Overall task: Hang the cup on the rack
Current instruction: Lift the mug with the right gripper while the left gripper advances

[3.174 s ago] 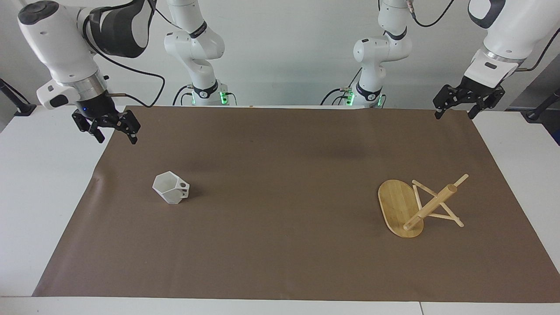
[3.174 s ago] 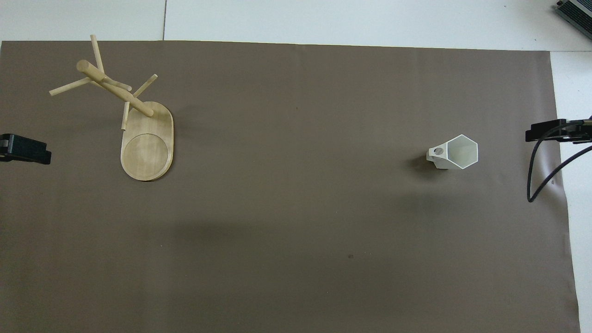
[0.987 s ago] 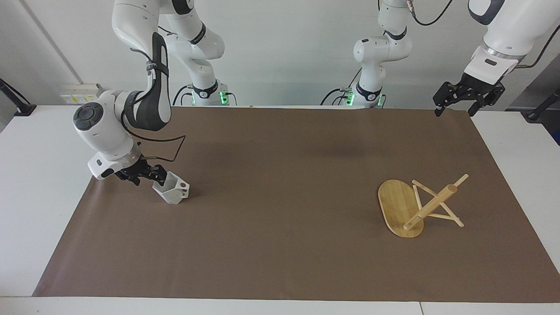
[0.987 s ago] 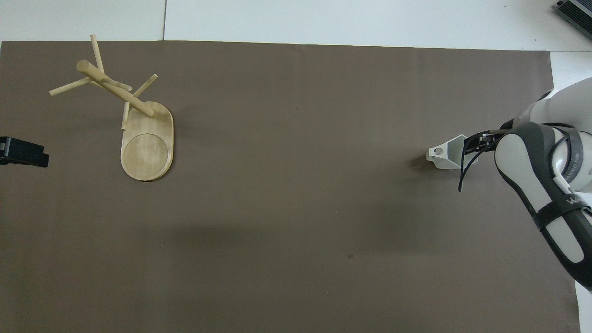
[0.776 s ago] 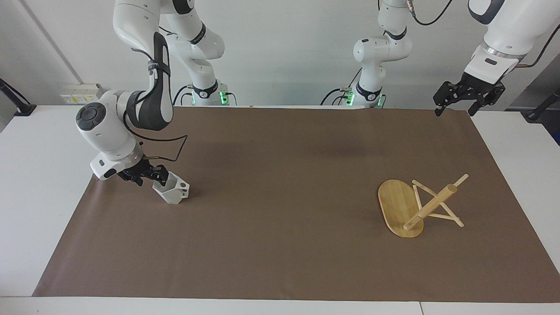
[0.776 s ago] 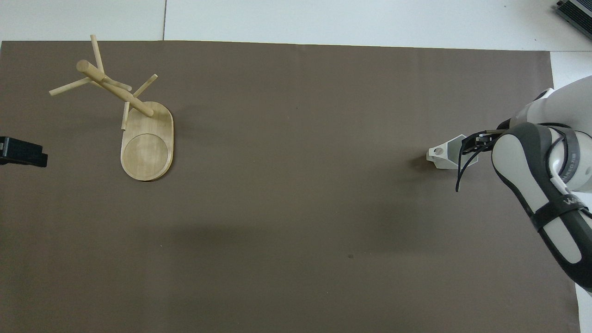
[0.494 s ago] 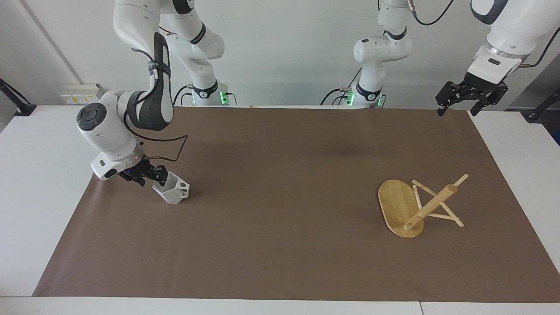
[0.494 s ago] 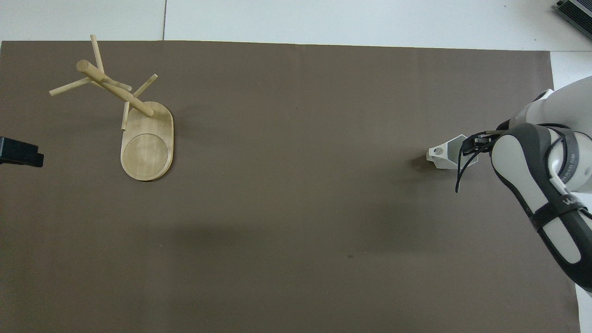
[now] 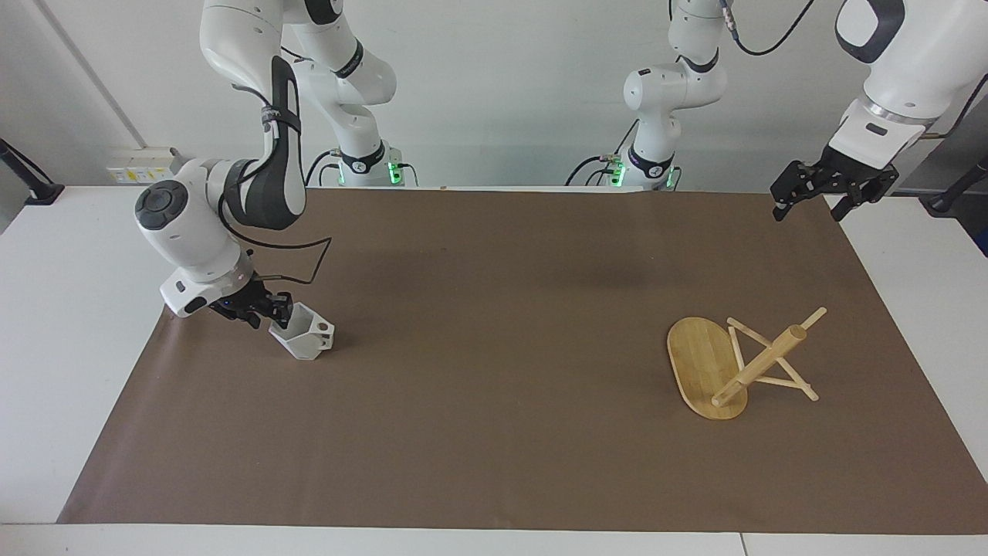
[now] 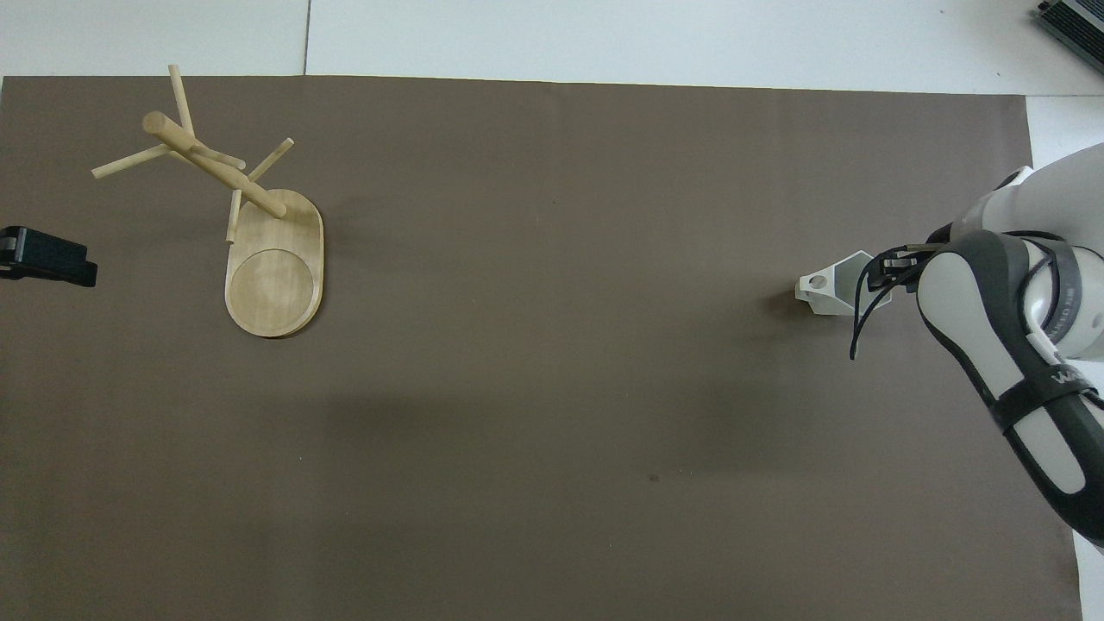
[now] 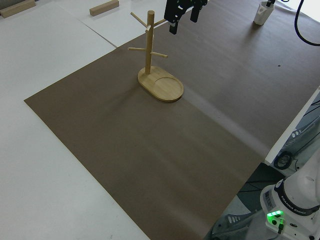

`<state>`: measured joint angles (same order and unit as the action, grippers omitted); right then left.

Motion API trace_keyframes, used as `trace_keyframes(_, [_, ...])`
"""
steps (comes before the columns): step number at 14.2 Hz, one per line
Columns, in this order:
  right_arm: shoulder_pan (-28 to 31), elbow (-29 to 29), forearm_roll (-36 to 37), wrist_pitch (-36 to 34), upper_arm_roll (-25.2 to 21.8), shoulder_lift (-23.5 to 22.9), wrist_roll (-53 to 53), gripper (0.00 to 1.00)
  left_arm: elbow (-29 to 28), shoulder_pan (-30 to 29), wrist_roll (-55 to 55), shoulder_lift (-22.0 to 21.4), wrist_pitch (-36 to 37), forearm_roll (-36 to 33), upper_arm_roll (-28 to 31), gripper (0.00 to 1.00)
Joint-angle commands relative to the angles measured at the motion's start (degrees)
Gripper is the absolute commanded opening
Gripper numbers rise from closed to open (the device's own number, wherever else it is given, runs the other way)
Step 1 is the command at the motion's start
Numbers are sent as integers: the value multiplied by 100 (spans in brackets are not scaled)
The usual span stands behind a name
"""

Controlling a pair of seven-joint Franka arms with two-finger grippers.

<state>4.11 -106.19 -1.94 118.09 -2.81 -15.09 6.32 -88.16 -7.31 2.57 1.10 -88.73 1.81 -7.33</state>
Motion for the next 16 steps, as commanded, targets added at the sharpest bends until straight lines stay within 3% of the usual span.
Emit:
trace_keyframes(1, [73, -200, -166, 56, 44, 164, 115, 43, -235, -78, -544, -118, 93, 215, -31, 100])
trace_keyframes(5, [73, -200, -166, 56, 44, 164, 115, 26, -666, -51, -1458, -365, 119, 215, -31, 100])
trace_keyframes(8, [73, -200, -166, 65, 44, 164, 115, 15, -658, -60, -2275, -365, 31, 267, -40, 100])
trace_keyframes(12, [73, -191, -166, 65, 44, 164, 115, 11, -676, -157, -3366, -392, 180, 899, -31, 100])
trace_keyframes(16, [73, -121, -166, 38, 44, 146, 124, 5, -834, -148, -3805, -497, 348, 979, -23, 100])
